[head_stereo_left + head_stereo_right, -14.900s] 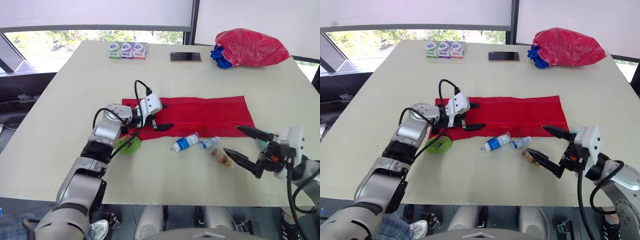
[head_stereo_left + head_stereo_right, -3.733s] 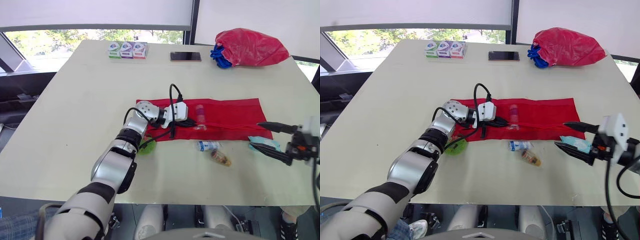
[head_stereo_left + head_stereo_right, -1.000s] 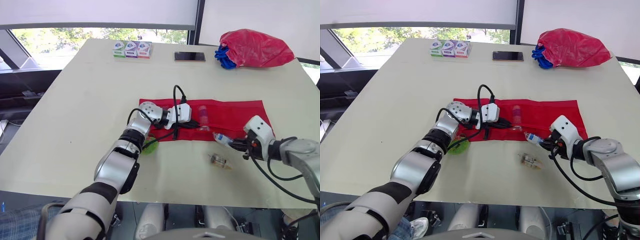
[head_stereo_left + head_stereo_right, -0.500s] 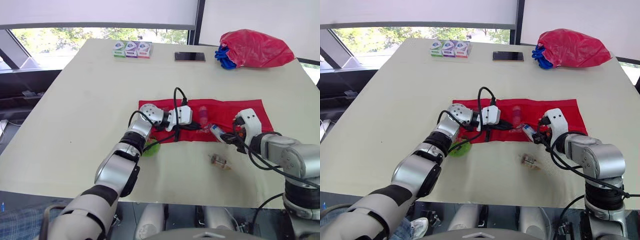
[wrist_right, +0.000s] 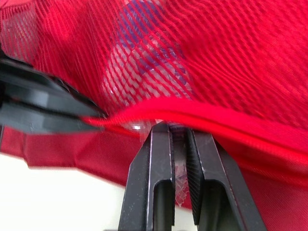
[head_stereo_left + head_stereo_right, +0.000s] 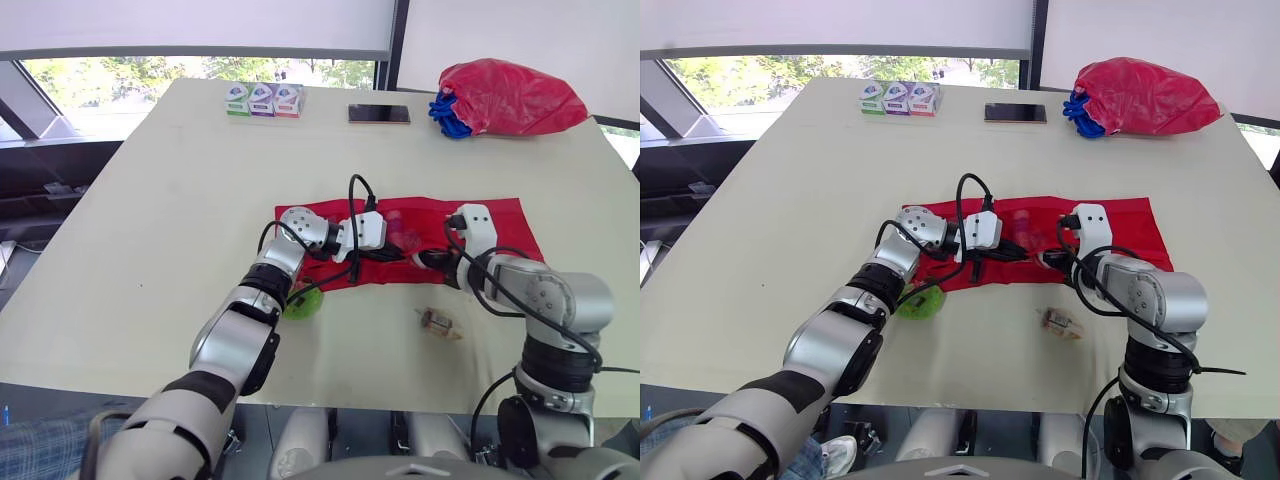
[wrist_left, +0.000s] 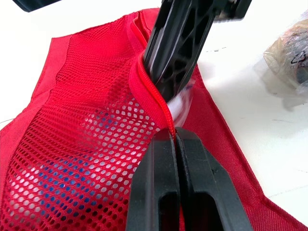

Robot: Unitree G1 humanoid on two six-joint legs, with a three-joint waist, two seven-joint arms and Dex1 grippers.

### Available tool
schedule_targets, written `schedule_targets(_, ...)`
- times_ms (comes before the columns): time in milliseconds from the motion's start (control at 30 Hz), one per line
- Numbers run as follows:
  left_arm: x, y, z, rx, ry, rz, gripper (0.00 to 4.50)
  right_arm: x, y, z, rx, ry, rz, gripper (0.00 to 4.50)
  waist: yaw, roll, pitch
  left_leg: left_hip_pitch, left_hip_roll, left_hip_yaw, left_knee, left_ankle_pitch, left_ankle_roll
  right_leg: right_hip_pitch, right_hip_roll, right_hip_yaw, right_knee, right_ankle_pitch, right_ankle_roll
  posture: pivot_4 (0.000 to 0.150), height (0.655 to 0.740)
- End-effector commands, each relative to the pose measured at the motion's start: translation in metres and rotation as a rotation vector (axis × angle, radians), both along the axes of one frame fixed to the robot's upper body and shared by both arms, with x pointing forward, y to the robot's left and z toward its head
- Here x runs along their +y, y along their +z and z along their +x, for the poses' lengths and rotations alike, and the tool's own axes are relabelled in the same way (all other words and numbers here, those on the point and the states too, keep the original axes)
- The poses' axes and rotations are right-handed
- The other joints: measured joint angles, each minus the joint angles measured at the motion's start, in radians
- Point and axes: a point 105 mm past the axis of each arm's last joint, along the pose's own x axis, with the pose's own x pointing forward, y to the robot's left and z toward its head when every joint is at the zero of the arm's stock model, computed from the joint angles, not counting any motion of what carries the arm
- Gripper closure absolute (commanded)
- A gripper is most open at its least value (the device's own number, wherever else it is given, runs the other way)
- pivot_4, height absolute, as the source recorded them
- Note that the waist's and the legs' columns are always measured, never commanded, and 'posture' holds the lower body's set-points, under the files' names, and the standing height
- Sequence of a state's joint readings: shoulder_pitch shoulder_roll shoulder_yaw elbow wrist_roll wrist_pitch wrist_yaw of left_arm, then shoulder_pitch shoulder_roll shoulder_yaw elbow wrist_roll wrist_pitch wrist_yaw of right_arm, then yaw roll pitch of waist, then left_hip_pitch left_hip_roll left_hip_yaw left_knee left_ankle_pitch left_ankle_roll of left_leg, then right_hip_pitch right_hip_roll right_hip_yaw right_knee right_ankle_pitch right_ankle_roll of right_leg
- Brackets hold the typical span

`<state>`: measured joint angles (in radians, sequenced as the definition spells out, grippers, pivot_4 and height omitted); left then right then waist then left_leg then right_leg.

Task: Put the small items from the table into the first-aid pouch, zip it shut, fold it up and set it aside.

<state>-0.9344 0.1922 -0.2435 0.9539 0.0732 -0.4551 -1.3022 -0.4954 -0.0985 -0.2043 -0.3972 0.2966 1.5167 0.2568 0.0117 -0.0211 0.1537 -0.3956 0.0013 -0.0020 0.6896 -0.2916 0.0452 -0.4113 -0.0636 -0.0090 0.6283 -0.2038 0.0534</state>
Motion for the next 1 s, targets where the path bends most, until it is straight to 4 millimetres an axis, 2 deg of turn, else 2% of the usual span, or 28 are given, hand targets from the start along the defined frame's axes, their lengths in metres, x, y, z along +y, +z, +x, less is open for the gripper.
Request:
schedule_targets(33, -0.012, 0.008, -0.005, -0.023, -0.045, -0.026, 4.5, 0.01, 0.01, 0.012, -0.053, -0.021, 0.019, 4.45, -0.002, 0.0, 0.0, 0.0, 0.0, 0.0, 0.0, 0.0, 0.0, 0.0, 0.0, 0.0, 0.0, 0.0, 0.0, 0.15, 0.74)
schedule_targets(233, -0.011, 0.007, -0.006, -0.019, -0.047, -0.026, 4.5, 0.029, 0.021, 0.023, -0.092, -0.039, 0.108, 4.45, -0.005, 0.0, 0.0, 0.0, 0.0, 0.0, -0.001, 0.0, 0.0, 0.0, 0.0, 0.0, 0.0, 0.0, 0.0, 0.15, 0.74)
schedule_targets(400, -0.012, 0.006, -0.005, -0.018, -0.046, -0.025, 4.5, 0.032, 0.021, 0.024, -0.111, -0.052, 0.132, 4.45, -0.011, 0.001, 0.0, 0.0, 0.0, 0.0, -0.002, 0.0, 0.0, 0.0, 0.0, 0.0, -0.001, 0.0, 0.0, 0.15, 0.74)
schedule_targets(467, -0.011, 0.007, -0.005, -0.02, -0.044, -0.024, 4.5, 0.029, 0.019, 0.022, -0.115, -0.05, 0.117, 3.62, -0.014, 0.001, 0.0, 0.0, 0.0, 0.0, -0.002, 0.0, 0.0, 0.0, 0.0, 0.0, -0.001, 0.0, 0.0, 0.15, 0.74)
schedule_targets(500, -0.01, 0.007, -0.004, -0.02, -0.042, -0.023, 4.5, 0.027, 0.018, 0.021, -0.115, -0.05, 0.114, 3.46, -0.014, 0.001, 0.0, 0.0, 0.0, 0.0, -0.002, 0.0, 0.0, 0.0, 0.0, 0.0, -0.001, 0.0, 0.0, 0.15, 0.74)
schedule_targets(667, -0.005, 0.01, 0.001, -0.025, -0.018, -0.02, 4.5, 0.015, 0.016, 0.002, -0.127, 0.044, 0.075, 1.11, -0.018, 0.001, 0.0, 0.0, 0.0, 0.0, -0.002, 0.0, 0.0, 0.0, 0.0, 0.0, -0.001, 0.0, 0.0, 0.15, 0.74)
schedule_targets(867, 0.003, 0.013, 0.007, -0.025, 0.008, -0.016, 4.5, -0.006, 0.022, -0.019, -0.232, 0.207, -0.085, 1.11, -0.024, 0.001, 0.0, 0.0, 0.0, 0.0, -0.002, 0.0, 0.0, 0.0, 0.0, 0.0, -0.002, 0.0, 0.0, 0.15, 0.74)
schedule_targets(967, 0.005, 0.016, 0.01, -0.019, 0.015, -0.02, 4.5, -0.01, 0.024, -0.027, -0.313, 0.314, -0.172, 1.11, -0.024, 0.001, 0.0, 0.0, 0.0, -0.001, -0.002, 0.0, 0.0, 0.0, 0.0, 0.0, -0.002, 0.0, 0.0, 0.15, 0.74)
schedule_targets(1000, 0.006, 0.016, 0.01, -0.017, 0.016, -0.022, 4.5, -0.01, 0.024, -0.028, -0.347, 0.333, -0.186, 1.35, -0.024, 0.001, 0.0, 0.0, 0.0, -0.001, -0.002, 0.0, 0.0, 0.0, 0.0, 0.0, -0.002, 0.0, 0.0, 0.15, 0.74)
